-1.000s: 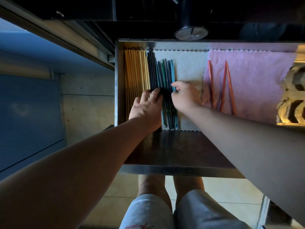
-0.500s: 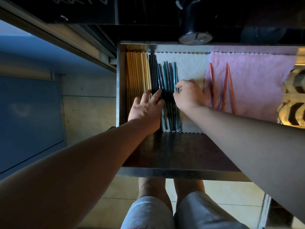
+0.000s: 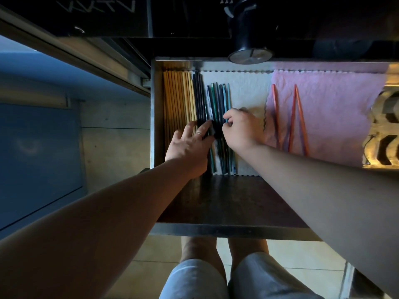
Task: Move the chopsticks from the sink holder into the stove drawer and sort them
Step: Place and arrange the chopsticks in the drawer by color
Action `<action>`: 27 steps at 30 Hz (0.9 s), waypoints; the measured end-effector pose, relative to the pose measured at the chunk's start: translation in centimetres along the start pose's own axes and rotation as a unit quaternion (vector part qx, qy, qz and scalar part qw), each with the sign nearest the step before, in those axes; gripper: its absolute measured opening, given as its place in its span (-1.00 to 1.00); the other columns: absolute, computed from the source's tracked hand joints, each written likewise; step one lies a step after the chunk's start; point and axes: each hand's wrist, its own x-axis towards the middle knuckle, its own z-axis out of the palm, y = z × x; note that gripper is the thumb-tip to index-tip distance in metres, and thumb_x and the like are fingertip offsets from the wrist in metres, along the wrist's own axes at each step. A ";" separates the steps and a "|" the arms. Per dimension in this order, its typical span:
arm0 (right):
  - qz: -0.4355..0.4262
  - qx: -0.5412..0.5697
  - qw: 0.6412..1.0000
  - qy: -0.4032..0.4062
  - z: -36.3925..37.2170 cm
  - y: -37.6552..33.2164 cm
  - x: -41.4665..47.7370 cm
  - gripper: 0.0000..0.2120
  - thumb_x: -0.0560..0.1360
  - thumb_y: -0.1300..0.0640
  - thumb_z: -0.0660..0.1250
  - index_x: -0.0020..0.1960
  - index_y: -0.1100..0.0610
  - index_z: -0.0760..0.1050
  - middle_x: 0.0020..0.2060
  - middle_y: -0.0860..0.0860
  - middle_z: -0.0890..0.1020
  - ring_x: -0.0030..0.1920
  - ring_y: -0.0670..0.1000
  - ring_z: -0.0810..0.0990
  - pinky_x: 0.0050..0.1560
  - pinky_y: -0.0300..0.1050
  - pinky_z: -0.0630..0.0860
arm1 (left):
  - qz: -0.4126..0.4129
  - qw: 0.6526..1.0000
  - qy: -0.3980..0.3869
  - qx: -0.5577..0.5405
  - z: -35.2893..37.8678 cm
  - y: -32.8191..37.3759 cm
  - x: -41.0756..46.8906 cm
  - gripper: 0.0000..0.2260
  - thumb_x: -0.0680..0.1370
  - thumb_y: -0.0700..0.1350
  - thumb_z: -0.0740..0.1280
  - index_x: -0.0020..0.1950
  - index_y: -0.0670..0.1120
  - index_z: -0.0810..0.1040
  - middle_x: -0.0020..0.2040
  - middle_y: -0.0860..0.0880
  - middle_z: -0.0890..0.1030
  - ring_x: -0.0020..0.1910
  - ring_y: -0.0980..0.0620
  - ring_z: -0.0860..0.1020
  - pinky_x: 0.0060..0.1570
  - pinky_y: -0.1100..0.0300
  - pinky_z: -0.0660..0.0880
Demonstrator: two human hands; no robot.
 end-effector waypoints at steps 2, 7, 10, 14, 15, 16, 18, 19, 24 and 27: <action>0.006 0.000 1.000 0.004 0.0 0.0 0.1 -0.76 0.51 0.19 0.27 0.15 0.07 0.57 0.13 0.05 0.57 0.07 0.10 0.60 0.03 -0.15 0.51 | 0.003 1.000 -0.006 0.002 -0.1 0.0 0.1 -0.43 0.54 -0.14 0.24 0.52 0.18 0.22 0.61 0.09 -0.14 0.56 -0.15 -0.08 0.43 -0.21 0.09; 0.013 -0.017 1.000 0.011 -0.1 -0.1 0.5 -0.78 0.51 0.16 0.27 0.13 0.06 0.58 0.13 0.05 0.57 0.07 0.12 0.60 0.04 -0.09 0.53 | -0.001 1.000 -0.018 -0.016 0.0 0.3 0.2 -0.37 0.54 -0.16 0.22 0.57 0.14 0.10 0.60 0.13 -0.19 0.57 -0.11 -0.15 0.46 -0.21 0.02; 0.013 -0.022 1.000 0.016 -0.1 -0.1 0.6 -0.78 0.50 0.15 0.27 0.12 0.05 0.57 0.11 0.05 0.57 0.06 0.14 0.60 0.05 -0.03 0.55 | -0.011 1.000 -0.011 -0.025 0.2 0.2 0.1 -0.29 0.54 -0.18 0.21 0.60 0.11 -0.06 0.58 0.14 -0.29 0.57 -0.07 -0.17 0.47 -0.20 0.00; -0.006 -0.015 1.000 0.020 0.0 -0.2 0.7 -0.76 0.50 0.15 0.27 0.14 0.03 0.57 0.10 0.05 0.58 0.03 0.13 0.61 0.03 -0.08 0.54 | -0.014 0.999 -0.027 -0.022 0.4 0.5 0.3 -0.28 0.56 -0.18 0.18 0.61 0.08 -0.14 0.58 0.14 -0.29 0.57 -0.07 -0.21 0.47 -0.21 -0.04; -0.009 -0.008 1.000 0.022 0.1 -0.3 0.8 -0.75 0.50 0.16 0.27 0.14 0.02 0.57 0.10 0.05 0.58 0.02 0.12 0.62 0.02 -0.09 0.54 | -0.015 0.999 -0.027 -0.021 0.4 0.5 0.4 -0.28 0.56 -0.17 0.18 0.61 0.08 -0.15 0.58 0.15 -0.28 0.57 -0.08 -0.21 0.48 -0.21 -0.04; -0.011 -0.005 1.000 0.024 0.1 -0.3 0.9 -0.74 0.50 0.16 0.27 0.15 0.01 0.57 0.09 0.05 0.58 0.01 0.12 0.62 0.01 -0.10 0.54 | -0.015 0.999 -0.026 -0.021 0.4 0.5 0.5 -0.28 0.56 -0.16 0.18 0.61 0.08 -0.15 0.59 0.15 -0.27 0.57 -0.08 -0.21 0.48 -0.21 -0.03; -0.015 -0.006 1.000 0.023 0.1 -0.3 1.0 -0.72 0.51 0.16 0.26 0.19 0.00 0.57 0.10 0.04 0.58 0.02 0.10 0.61 0.01 -0.15 0.51 | -0.012 0.999 -0.023 -0.028 0.4 0.4 0.5 -0.27 0.55 -0.15 0.18 0.61 0.10 -0.15 0.59 0.16 -0.24 0.57 -0.08 -0.21 0.48 -0.22 -0.03; -0.021 -0.007 1.000 0.020 0.1 -0.4 1.1 -0.71 0.52 0.16 0.26 0.20 0.00 0.57 0.11 0.05 0.58 0.03 0.10 0.61 0.00 -0.19 0.47 | -0.009 0.999 -0.023 -0.031 0.3 0.4 0.6 -0.27 0.56 -0.15 0.18 0.61 0.11 -0.15 0.59 0.17 -0.22 0.57 -0.09 -0.21 0.48 -0.22 -0.04; -0.059 -0.026 0.998 0.011 -0.2 -1.0 1.9 -0.75 0.53 0.18 0.26 0.16 0.04 0.60 0.10 0.08 0.58 0.02 0.13 0.58 -0.09 -0.18 0.43 | 0.010 1.000 -0.022 -0.020 0.0 0.4 0.6 -0.28 0.57 -0.13 0.22 0.61 0.13 -0.12 0.60 0.15 -0.21 0.57 -0.11 -0.19 0.46 -0.24 -0.06; -0.059 -0.044 0.997 0.018 0.0 -1.6 2.2 -0.79 0.52 0.18 0.26 0.09 0.10 0.62 0.06 0.08 0.59 0.01 0.14 0.58 -0.10 -0.14 0.46 | 0.004 1.000 -0.003 -0.019 0.2 0.0 0.4 -0.28 0.56 -0.11 0.24 0.60 0.13 -0.09 0.60 0.13 -0.25 0.57 -0.12 -0.17 0.46 -0.23 -0.03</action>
